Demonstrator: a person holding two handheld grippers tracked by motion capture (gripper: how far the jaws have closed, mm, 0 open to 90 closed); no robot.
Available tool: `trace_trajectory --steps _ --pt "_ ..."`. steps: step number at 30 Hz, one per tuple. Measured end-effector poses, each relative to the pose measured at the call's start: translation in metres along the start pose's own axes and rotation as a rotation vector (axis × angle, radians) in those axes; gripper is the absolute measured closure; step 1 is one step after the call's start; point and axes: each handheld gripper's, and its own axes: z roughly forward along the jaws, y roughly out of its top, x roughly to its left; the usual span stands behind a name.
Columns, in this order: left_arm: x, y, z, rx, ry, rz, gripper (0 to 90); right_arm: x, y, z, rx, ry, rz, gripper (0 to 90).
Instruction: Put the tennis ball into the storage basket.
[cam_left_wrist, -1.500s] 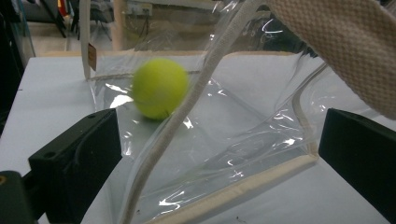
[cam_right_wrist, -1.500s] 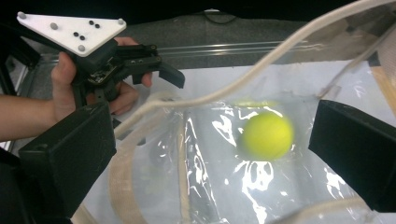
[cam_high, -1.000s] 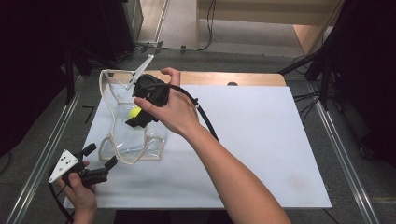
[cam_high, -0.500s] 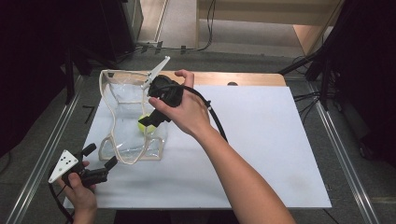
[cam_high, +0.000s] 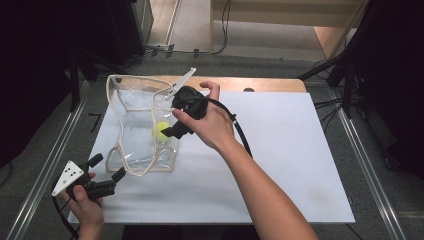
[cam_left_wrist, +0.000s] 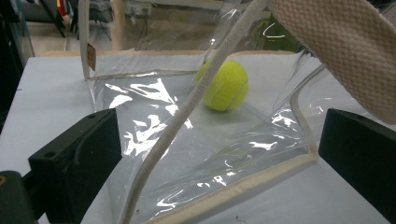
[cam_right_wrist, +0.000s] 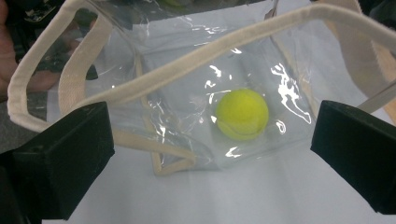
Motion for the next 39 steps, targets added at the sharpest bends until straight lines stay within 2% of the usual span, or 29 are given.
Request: trace_trajectory --steps 10,19,23,39 --pt "0.0 0.0 0.0 0.001 0.0 0.004 0.0 -0.003 -0.023 0.003 -0.021 0.002 0.032 0.0" --pt "0.0 0.0 0.0 0.0 -0.003 0.003 0.0 -0.007 -0.058 0.01 -0.04 -0.008 0.087 0.0" --pt "0.0 0.0 0.0 0.001 -0.001 0.004 0.0 -0.009 -0.072 0.008 -0.063 -0.004 0.114 0.0" --pt "0.0 0.0 0.0 0.002 -0.002 0.003 0.0 -0.01 -0.132 -0.004 -0.119 -0.053 0.216 0.0"
